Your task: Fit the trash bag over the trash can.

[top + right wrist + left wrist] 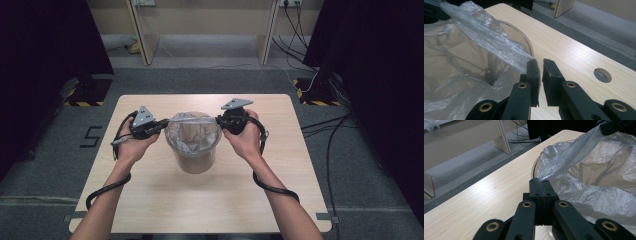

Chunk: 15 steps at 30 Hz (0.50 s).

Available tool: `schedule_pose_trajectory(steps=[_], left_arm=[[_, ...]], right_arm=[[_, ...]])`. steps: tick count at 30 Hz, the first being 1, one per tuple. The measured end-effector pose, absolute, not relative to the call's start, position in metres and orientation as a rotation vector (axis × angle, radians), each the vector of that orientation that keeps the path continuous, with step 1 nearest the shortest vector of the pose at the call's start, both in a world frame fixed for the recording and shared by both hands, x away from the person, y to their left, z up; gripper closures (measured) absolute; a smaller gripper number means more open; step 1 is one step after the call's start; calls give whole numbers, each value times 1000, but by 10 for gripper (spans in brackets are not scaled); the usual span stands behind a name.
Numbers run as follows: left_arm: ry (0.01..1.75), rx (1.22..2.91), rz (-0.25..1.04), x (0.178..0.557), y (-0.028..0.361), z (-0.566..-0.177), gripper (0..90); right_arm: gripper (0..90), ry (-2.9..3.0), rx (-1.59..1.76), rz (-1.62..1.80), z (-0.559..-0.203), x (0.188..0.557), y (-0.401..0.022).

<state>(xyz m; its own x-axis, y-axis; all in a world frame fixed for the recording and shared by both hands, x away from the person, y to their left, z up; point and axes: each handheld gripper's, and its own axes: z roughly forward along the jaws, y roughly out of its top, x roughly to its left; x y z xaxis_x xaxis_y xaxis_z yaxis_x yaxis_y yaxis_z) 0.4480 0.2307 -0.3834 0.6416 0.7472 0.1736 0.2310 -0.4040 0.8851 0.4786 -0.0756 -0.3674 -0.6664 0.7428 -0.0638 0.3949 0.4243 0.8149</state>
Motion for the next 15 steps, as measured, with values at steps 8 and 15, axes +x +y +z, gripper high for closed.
schedule_pose_trajectory(steps=[8,15], left_arm=[[713,1976,710,442,233,-380,713],[672,1963,629,431,240,-377,615]], right_arm=[[818,2256,989,1111,-372,484,-75],[819,2248,988,1112,-370,483,-75]])
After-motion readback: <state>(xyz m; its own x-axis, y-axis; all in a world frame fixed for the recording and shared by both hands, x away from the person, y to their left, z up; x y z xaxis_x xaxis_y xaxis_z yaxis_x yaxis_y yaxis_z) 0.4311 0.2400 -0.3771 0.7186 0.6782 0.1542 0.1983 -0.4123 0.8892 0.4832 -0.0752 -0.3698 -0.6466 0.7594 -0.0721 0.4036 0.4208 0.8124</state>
